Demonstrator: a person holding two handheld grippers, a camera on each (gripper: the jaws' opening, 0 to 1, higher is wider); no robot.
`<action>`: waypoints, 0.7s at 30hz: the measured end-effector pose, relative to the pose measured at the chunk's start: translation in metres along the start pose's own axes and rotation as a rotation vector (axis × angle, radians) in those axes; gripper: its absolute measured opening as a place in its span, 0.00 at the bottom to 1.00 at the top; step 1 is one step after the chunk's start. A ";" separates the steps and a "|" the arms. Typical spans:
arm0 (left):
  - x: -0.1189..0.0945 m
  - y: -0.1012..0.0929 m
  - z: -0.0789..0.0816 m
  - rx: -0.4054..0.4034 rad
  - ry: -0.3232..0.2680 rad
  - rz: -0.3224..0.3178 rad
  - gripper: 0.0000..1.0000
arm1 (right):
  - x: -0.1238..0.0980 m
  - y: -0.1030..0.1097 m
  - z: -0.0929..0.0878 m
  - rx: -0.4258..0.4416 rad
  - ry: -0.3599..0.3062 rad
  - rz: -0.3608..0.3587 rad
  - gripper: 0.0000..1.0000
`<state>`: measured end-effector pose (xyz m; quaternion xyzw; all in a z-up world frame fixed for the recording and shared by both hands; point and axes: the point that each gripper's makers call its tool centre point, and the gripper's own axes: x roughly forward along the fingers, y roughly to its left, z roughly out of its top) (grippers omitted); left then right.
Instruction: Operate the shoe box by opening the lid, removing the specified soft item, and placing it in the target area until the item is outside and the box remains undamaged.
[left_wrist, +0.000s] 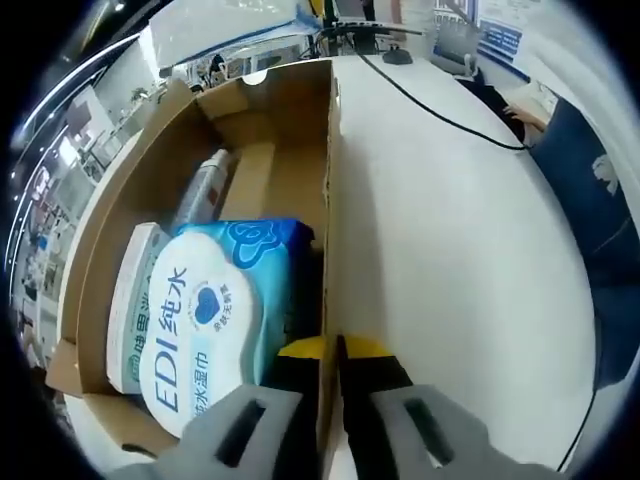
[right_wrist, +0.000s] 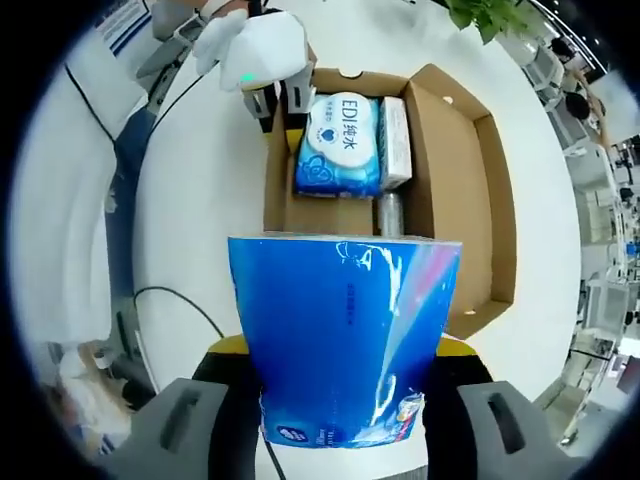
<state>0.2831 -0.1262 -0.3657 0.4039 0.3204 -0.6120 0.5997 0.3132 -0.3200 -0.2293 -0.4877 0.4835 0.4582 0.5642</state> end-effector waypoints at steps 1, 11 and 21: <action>0.000 0.000 0.000 0.002 0.000 0.000 0.01 | -0.001 0.000 -0.002 0.002 0.001 0.000 0.64; 0.001 0.000 0.000 -0.009 0.000 -0.002 0.01 | -0.008 0.003 -0.029 0.023 0.013 -0.012 0.64; 0.001 0.000 -0.001 -0.014 0.000 -0.003 0.02 | -0.006 0.008 -0.063 0.051 0.040 -0.006 0.64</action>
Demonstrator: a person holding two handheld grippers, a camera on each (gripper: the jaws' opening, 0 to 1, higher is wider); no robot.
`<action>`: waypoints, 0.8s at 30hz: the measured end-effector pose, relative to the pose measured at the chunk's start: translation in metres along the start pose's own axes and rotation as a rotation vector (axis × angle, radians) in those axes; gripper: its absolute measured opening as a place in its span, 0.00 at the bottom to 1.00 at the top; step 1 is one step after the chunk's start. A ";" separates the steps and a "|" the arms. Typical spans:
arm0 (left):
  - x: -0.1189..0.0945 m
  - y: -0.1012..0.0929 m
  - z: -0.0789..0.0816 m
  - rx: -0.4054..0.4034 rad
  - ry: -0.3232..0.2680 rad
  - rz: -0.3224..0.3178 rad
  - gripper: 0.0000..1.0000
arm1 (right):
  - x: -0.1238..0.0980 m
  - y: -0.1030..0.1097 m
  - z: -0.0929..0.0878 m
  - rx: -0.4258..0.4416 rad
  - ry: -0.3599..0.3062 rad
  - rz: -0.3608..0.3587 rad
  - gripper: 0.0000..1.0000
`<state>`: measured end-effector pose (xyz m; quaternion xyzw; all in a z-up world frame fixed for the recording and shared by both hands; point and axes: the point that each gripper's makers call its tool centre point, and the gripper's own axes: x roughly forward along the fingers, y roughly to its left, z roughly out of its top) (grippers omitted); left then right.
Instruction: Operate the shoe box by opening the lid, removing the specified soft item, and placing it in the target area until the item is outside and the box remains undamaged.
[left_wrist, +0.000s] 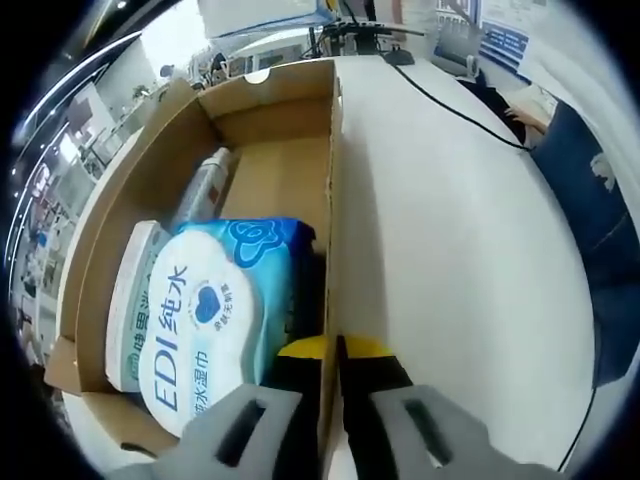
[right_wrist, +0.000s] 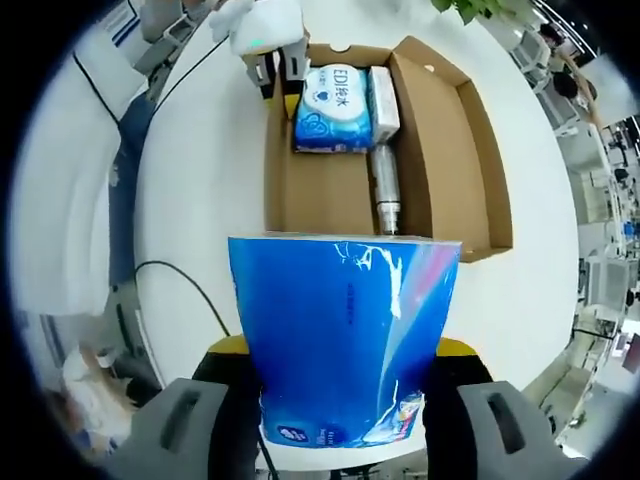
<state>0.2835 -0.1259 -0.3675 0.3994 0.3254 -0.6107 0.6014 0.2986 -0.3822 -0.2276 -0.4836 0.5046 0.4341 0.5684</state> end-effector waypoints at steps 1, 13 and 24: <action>0.000 0.000 0.000 -0.001 0.000 0.000 0.02 | 0.000 0.000 -0.002 0.000 0.003 0.000 0.64; -0.001 0.000 0.000 0.003 -0.003 -0.002 0.02 | 0.013 0.004 -0.024 -0.012 0.021 0.025 0.64; -0.001 0.000 0.000 0.003 -0.004 -0.001 0.02 | 0.032 0.006 -0.032 -0.047 0.037 0.043 0.64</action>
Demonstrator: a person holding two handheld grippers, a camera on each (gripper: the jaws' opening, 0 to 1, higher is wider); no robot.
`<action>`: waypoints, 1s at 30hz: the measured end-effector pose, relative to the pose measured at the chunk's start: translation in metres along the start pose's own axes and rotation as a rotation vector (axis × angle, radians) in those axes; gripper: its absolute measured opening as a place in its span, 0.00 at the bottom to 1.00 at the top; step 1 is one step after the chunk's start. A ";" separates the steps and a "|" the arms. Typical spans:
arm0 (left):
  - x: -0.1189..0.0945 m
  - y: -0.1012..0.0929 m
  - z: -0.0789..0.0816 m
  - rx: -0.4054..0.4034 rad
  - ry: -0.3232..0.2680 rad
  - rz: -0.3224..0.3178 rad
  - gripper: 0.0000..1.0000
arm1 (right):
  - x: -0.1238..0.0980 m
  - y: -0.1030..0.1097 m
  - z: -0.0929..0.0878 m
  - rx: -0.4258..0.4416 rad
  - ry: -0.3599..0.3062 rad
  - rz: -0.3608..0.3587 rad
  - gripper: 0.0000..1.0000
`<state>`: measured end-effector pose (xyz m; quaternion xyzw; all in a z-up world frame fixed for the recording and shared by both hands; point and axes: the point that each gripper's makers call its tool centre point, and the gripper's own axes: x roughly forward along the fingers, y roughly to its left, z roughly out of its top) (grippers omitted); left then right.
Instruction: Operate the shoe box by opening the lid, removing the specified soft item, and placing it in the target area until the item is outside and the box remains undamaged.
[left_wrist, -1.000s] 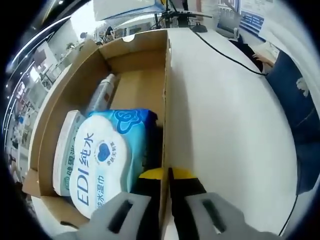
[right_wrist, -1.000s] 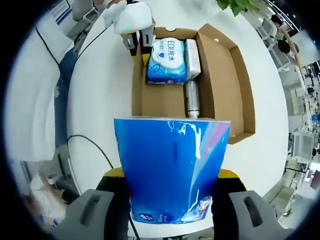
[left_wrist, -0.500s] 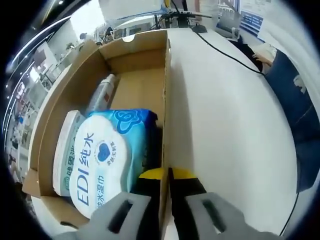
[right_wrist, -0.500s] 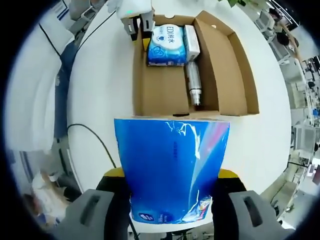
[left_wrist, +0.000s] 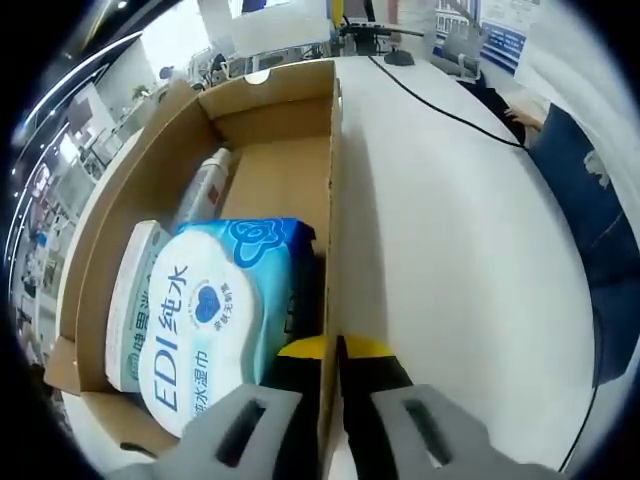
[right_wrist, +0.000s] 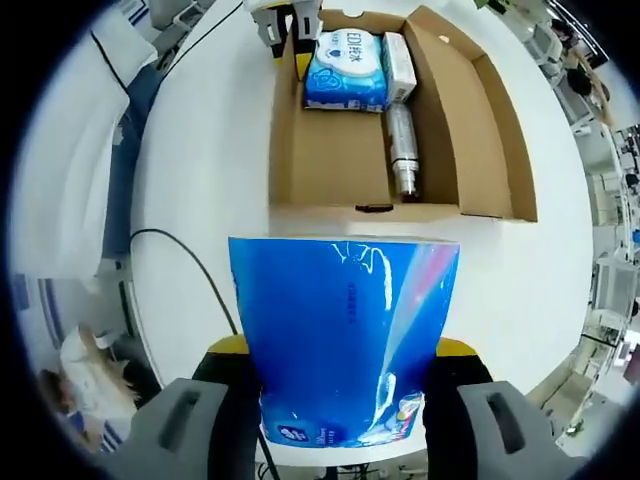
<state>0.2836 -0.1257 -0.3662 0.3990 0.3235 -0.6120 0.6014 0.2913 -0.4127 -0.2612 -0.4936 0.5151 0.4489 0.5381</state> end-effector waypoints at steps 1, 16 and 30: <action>0.000 0.000 0.000 -0.001 0.000 0.000 0.02 | 0.002 0.000 -0.001 -0.011 0.005 0.000 0.64; 0.000 0.001 0.001 -0.005 0.000 0.001 0.02 | 0.031 0.002 -0.011 -0.025 0.015 0.017 0.64; 0.000 0.000 0.001 -0.010 0.001 -0.001 0.02 | 0.046 -0.003 -0.007 -0.056 0.023 0.012 0.64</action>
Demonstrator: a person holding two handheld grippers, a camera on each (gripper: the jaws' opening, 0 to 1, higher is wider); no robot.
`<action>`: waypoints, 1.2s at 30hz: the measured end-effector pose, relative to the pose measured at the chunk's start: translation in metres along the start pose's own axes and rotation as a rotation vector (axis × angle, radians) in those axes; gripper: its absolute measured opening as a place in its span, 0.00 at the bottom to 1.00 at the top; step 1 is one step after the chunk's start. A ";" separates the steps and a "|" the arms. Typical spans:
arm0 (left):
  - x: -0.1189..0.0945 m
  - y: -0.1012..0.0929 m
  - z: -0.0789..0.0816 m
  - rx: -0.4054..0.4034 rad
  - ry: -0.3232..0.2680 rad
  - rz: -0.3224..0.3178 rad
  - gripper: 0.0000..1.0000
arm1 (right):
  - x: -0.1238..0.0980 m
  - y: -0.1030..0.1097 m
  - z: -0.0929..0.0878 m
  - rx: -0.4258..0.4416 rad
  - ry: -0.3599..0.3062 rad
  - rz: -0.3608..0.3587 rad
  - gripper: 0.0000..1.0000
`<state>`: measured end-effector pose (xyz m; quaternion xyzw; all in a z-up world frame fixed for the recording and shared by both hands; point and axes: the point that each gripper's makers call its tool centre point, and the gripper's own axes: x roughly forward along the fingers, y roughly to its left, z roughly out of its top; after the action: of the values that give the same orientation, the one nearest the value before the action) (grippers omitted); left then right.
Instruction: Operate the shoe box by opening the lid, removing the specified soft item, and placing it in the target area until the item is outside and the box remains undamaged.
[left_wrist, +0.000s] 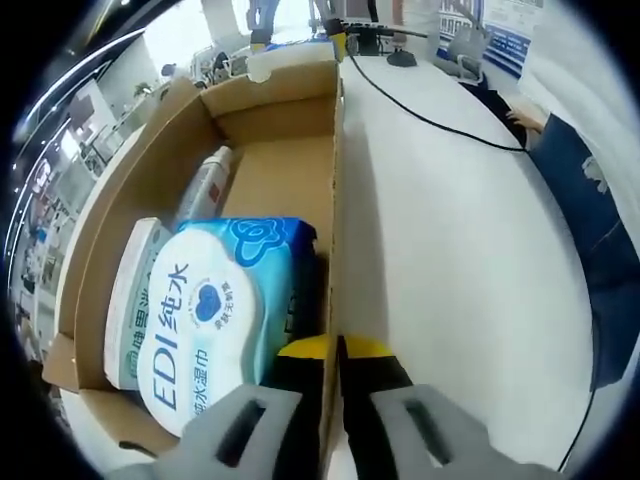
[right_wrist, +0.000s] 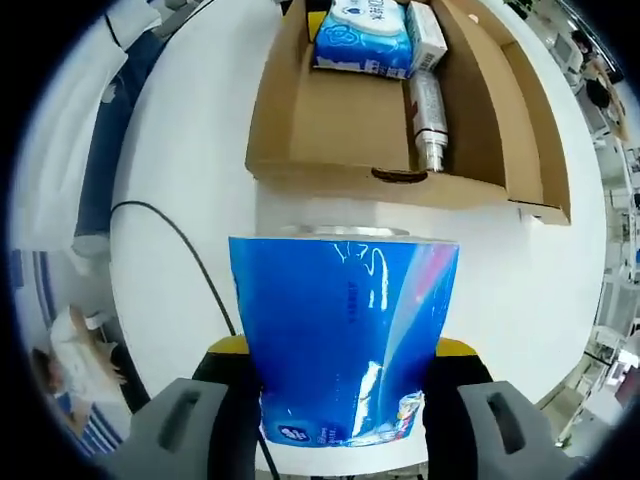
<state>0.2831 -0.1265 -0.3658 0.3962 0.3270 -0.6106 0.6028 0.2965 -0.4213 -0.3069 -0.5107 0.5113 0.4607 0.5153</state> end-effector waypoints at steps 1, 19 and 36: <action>0.000 0.000 0.000 0.003 0.000 0.001 0.02 | 0.002 -0.001 0.001 -0.004 -0.006 0.000 0.64; 0.000 0.001 0.000 -0.005 -0.001 0.000 0.02 | 0.021 -0.001 0.003 0.036 -0.009 0.033 0.64; 0.000 0.001 -0.001 -0.006 -0.002 0.001 0.02 | 0.030 -0.002 0.001 0.032 0.000 0.040 0.64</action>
<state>0.2837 -0.1258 -0.3657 0.3939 0.3280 -0.6098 0.6045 0.2999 -0.4216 -0.3366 -0.4920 0.5286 0.4629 0.5140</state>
